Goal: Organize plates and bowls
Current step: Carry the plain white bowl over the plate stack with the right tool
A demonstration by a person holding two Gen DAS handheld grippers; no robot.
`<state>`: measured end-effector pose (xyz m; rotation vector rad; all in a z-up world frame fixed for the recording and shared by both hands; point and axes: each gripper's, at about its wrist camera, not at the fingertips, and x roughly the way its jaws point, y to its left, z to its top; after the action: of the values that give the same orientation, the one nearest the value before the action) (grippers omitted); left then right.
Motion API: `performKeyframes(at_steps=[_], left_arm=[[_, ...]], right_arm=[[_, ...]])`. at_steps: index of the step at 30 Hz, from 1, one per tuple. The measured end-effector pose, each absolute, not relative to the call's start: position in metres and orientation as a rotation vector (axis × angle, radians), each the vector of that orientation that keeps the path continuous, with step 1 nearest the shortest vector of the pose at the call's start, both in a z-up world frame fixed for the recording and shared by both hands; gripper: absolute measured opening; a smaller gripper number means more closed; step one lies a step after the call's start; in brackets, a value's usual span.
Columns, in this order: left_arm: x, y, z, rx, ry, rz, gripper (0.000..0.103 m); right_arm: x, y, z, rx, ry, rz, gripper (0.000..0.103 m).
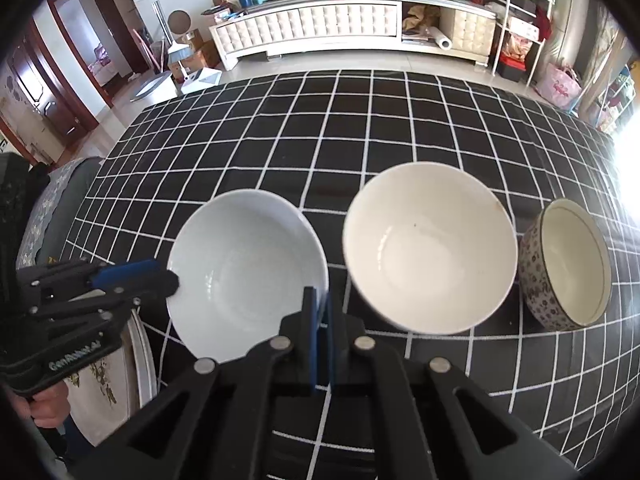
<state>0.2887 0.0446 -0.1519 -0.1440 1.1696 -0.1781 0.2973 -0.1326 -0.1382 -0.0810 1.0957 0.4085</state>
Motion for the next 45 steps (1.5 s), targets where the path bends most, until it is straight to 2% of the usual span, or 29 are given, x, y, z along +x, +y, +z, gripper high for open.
performKeyframes(at_steps=[4,23,33,45], left_arm=[[0.293,0.037,-0.154,-0.151,1.160,-0.216,0.010],[0.306,0.023,-0.152,-0.137,1.171,-0.190,0.009],[0.271,0.020,-0.127,-0.135,1.138,-0.187,0.008],[0.210,0.011,-0.126,-0.167,1.160,-0.178,0.008]], right_arm=[[0.297,-0.133,-0.140,-0.090,1.090,0.404,0.007],[0.300,-0.145,-0.142,-0.005,1.128,0.384,0.008],[0.268,-0.154,-0.126,0.023,1.129,0.398,0.008],[0.218,-0.164,-0.121,0.035,1.147,0.393,0.008]])
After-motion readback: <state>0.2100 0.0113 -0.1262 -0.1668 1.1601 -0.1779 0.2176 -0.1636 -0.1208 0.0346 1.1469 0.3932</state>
